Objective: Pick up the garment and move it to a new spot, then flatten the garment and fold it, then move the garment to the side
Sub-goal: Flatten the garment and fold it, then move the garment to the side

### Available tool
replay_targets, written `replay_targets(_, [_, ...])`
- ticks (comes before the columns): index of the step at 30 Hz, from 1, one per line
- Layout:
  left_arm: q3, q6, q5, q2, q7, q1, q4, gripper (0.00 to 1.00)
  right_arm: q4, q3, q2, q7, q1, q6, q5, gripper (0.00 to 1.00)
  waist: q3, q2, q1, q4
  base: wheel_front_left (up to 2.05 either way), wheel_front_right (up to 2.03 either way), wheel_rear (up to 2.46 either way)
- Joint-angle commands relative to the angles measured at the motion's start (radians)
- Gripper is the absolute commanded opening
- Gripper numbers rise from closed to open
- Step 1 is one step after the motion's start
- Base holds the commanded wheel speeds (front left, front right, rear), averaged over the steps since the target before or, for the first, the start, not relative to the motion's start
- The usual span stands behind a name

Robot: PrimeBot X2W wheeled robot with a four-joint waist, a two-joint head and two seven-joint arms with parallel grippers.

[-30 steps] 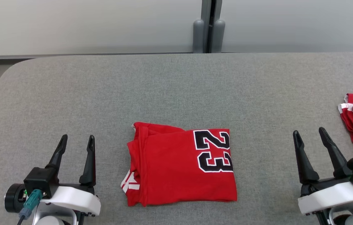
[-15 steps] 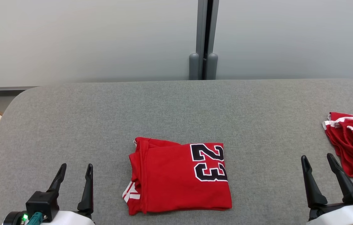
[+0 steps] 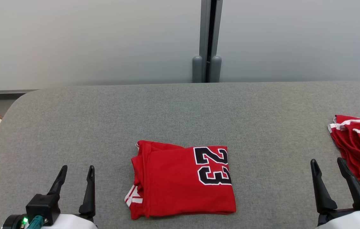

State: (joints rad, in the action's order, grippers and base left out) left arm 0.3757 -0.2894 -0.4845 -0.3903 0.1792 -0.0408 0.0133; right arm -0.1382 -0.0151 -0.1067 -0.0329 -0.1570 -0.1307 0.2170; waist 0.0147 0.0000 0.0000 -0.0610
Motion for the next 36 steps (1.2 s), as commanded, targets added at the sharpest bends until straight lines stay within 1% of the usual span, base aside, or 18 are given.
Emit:
replay_targets(1, [-0.001, -0.003, 0.003, -0.005, 0.002, -0.01, -0.003, 1.0, -0.004, -0.002, 0.001, -0.006, -0.008, 0.0, -0.006, 1.0, 0.0, 0.0, 0.0, 0.0, 0.0, 0.0, 0.0])
replay_targets(13, [0.008, -0.01, 0.006, -0.001, 0.004, 0.015, -0.01, 1.0, -0.009, -0.016, 0.002, -0.02, -0.007, 0.0, -0.01, 1.0, -0.007, 0.0, 0.0, -0.014, 0.0, 0.0, 0.0])
replay_targets(17, [0.01, -0.005, 0.011, 0.006, 0.01, 0.053, -0.02, 1.0, -0.005, -0.012, -0.003, -0.031, 0.018, 0.0, -0.014, 1.0, -0.045, 0.0, 0.0, -0.035, 0.0, 0.0, 0.0])
replay_targets(19, [0.011, 0.0, 0.01, 0.014, 0.016, 0.075, -0.021, 1.0, 0.02, 0.0, -0.003, -0.039, 0.042, 0.0, -0.018, 1.0, -0.074, 0.0, 0.0, -0.05, 0.0, 0.0, 0.0])
replay_targets(22, [0.013, 0.009, 0.012, 0.029, 0.028, 0.121, -0.022, 1.0, 0.086, 0.047, -0.003, -0.034, 0.09, 0.0, -0.008, 1.0, -0.127, 0.0, 0.0, -0.08, 0.0, 0.0, 0.0])
replay_targets(27, [0.019, 0.033, 0.019, 0.063, 0.053, 0.202, -0.003, 1.0, 0.238, 0.133, 0.011, -0.012, 0.178, 0.0, 0.024, 1.0, -0.207, 0.0, 0.0, -0.14, 0.0, 0.0, 0.0])
replay_targets(34, [0.0, 0.06, 0.023, 0.102, 0.079, 0.26, 0.034, 1.0, 0.499, 0.206, 0.038, 0.017, 0.285, 0.0, 0.079, 1.0, -0.253, 0.0, 0.0, -0.185, 0.0, 0.0, 0.0])
replay_targets(35, [-0.007, 0.069, 0.029, 0.109, 0.083, 0.268, 0.042, 1.0, 0.566, 0.218, 0.042, 0.027, 0.304, 0.0, 0.092, 0.94, -0.259, 0.0, 0.0, -0.193, 0.0, 0.0, 0.0])
replay_targets(36, [-0.011, 0.073, 0.03, 0.111, 0.085, 0.269, 0.044, 1.0, 0.594, 0.228, 0.046, 0.032, 0.307, 0.0, 0.098, 0.38, -0.26, 0.0, 0.0, -0.195, 0.0, 0.0, 0.0])
